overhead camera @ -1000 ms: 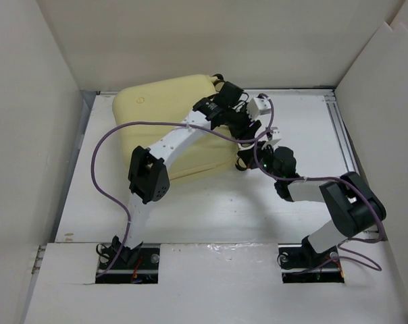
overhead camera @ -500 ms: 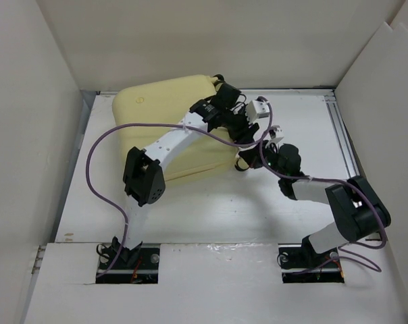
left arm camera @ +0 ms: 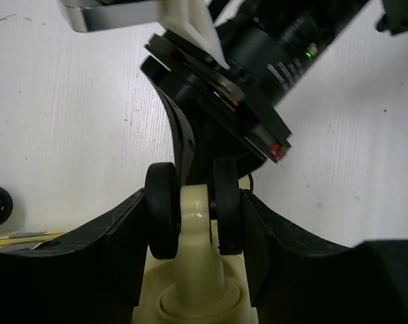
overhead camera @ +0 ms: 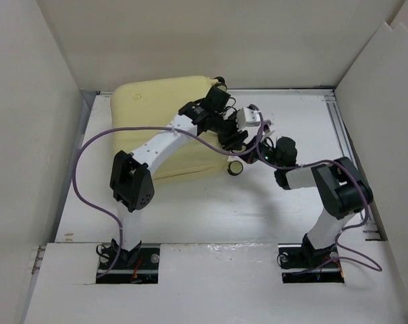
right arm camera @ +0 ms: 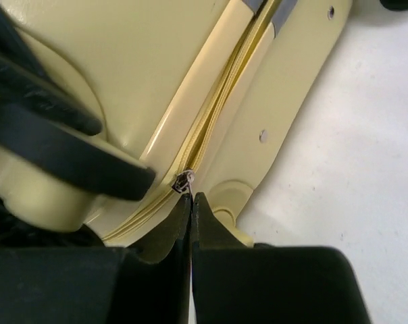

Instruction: Pack the luggage

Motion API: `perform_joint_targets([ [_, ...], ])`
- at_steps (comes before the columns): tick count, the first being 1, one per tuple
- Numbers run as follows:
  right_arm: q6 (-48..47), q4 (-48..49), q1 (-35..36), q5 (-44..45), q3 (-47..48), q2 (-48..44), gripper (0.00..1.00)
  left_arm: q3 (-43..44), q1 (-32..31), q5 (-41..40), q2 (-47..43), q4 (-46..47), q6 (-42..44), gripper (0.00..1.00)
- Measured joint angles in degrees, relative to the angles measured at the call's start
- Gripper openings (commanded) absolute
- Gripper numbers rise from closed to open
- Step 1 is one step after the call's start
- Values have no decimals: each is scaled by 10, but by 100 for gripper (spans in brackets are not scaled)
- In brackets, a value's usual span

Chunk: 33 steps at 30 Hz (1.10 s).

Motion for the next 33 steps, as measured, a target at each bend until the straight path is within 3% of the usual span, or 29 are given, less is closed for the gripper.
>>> perform_joint_targets([
  [4, 19, 64, -12, -50, 20, 50, 0, -23, 1, 9, -24, -17, 32, 0],
  [8, 13, 44, -9, -61, 54, 64, 0, -50, -5, 7, -46, -25, 57, 0],
  [16, -23, -109, 13, 31, 145, 64, 0, -65, -34, -8, -75, -84, 110, 0],
  [20, -12, -163, 16, 88, 177, 66, 0, -137, -64, -29, -139, -87, 145, 0],
  [26, 31, -202, 1, 162, 193, 72, 0, -255, -118, -54, -260, -127, 192, 0],
  [33, 95, -191, -25, 136, 193, 82, 0, -296, -121, -47, -294, -108, 210, 0],
])
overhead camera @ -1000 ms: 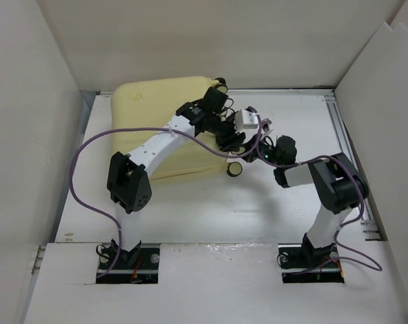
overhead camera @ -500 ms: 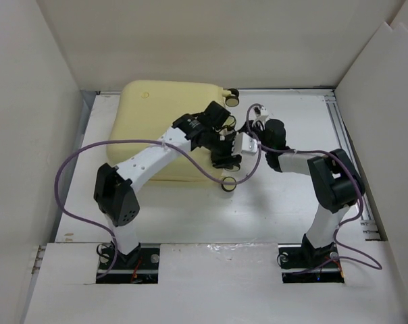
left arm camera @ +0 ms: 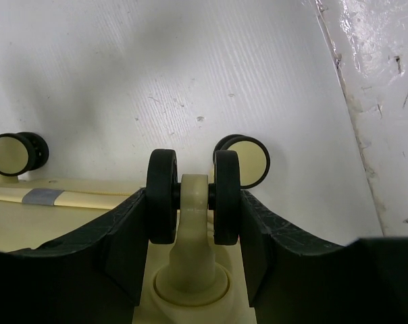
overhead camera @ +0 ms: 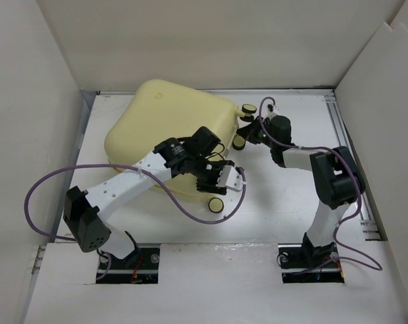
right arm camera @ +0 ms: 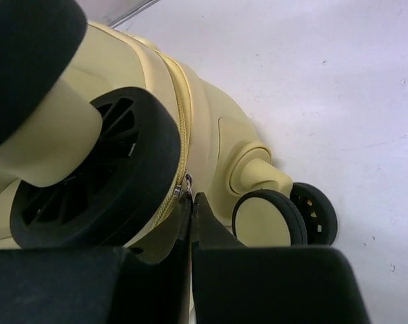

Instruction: Pack the luggage

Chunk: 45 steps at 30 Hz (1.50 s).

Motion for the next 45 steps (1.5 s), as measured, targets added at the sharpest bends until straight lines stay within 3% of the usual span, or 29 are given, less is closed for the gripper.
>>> perform_joint_targets([
  [9, 35, 113, -37, -111, 9, 62, 0, -15, 0, 2, -9, 14, 11, 0],
  [15, 18, 93, -55, -167, 78, 98, 0, -22, -6, -12, -15, 20, 17, 0],
  [16, 11, 82, -56, -172, 91, 103, 0, -24, -8, -16, -17, 23, 19, 16],
  [17, 3, 72, -56, -178, 101, 106, 0, -26, -11, -23, -21, 24, 21, 47],
  [19, -13, 56, -56, -185, 116, 110, 0, -27, -17, -33, -23, 24, 14, 73],
  [23, -28, 61, -56, -191, 123, 117, 0, -2, -20, -29, -22, 10, -60, 84],
  [26, -23, 110, -54, -182, 106, 123, 0, 97, -1, -20, -9, 21, -153, 100],
  [29, -18, 164, -46, -163, 82, 124, 0, 242, 10, -63, 35, 74, -216, 100],
  [33, -16, 207, -43, -148, 63, 127, 0, 376, 2, -149, 121, 139, -211, 100],
  [45, 17, 305, -42, -134, 15, 135, 0, 312, 26, -268, 350, 220, -99, 100],
])
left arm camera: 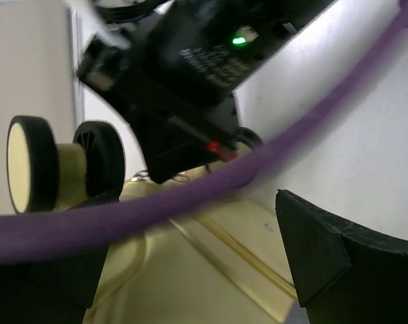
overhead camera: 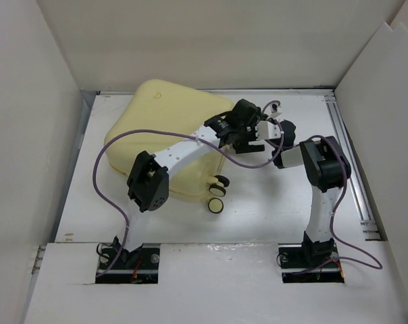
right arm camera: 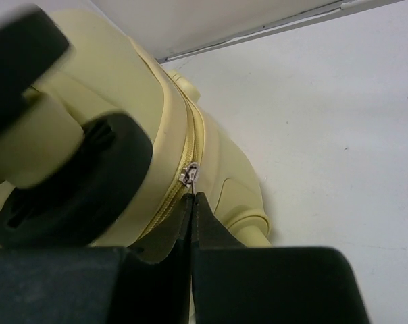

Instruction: Pack the luggage

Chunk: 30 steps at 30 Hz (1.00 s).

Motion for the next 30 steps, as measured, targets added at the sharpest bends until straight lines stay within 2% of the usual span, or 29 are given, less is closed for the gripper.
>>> perform_joint_targets([
  [4, 2, 26, -3, -15, -7, 6, 0, 19, 13, -10, 9, 9, 17, 100],
  [10, 5, 48, -7, -31, -8, 15, 0, 104, 25, -7, 37, 8, 58, 92],
  [14, 6, 56, -10, -40, -8, 19, 0, 81, 38, 5, 24, 14, 73, 96],
  [18, 10, 66, -12, -49, -6, 27, 0, 64, 41, 6, 25, 10, 94, 96],
  [24, 12, 76, -16, -58, -3, 32, 0, 192, 51, 20, 89, -49, 109, 96],
  [27, 12, 77, -17, -62, -3, 32, 0, 201, 56, 24, 100, -64, 116, 95],
  [30, 13, 77, -18, -64, -3, 32, 0, 201, 59, 24, 110, -75, 122, 90],
])
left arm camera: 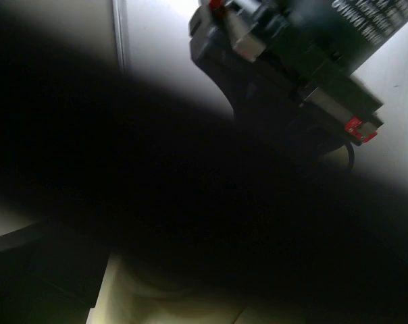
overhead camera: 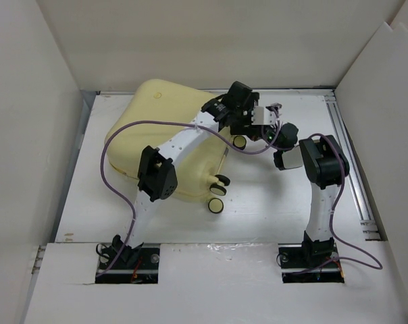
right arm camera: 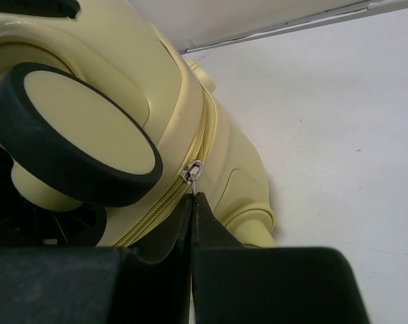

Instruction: Pack the luggage

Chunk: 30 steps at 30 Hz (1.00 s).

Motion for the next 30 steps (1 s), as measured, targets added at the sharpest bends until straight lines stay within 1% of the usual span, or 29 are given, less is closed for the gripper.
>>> perform_joint_targets([
  [1, 0, 0, 0, 0, 0, 0, 0, 1, 1, 4, 4, -2, 2, 88],
  [2, 0, 0, 0, 0, 0, 0, 0, 8, 1, 10, 11, -9, 4, 84],
  [5, 0, 0, 0, -1, 0, 0, 0, 26, 1, 28, 25, -27, 4, 64],
  [6, 2, 0, 0, -1, 0, 0, 0, 30, 1, 33, 29, -29, 4, 59],
  [7, 2, -1, 0, -1, 0, 0, 0, 33, 2, 39, 31, -30, 3, 51],
  [8, 2, 0, -1, -1, 0, 0, 0, 35, 3, 43, 31, -32, 3, 44],
  [9, 2, 0, -1, -2, 0, 0, 0, 36, 3, 48, 31, -35, 1, 32],
  [11, 2, 0, -2, -4, 0, 0, 0, 37, 5, 54, 31, -36, -1, 0],
  [17, 2, -1, -4, -4, 0, 0, 0, 27, 9, 74, 26, -27, -16, 0],
  [21, 4, 0, -7, 1, -12, -6, 0, 10, 18, 118, 11, -18, -38, 0],
  [24, 3, -3, -9, 3, -26, -20, 0, -17, 23, 152, -7, -5, -55, 0],
  [27, 1, -13, -11, -11, -26, -26, 0, -45, 24, 170, -24, 6, -60, 0],
  [30, -1, -14, -11, -19, -26, -27, 0, -47, 27, 189, -25, 1, -63, 0],
])
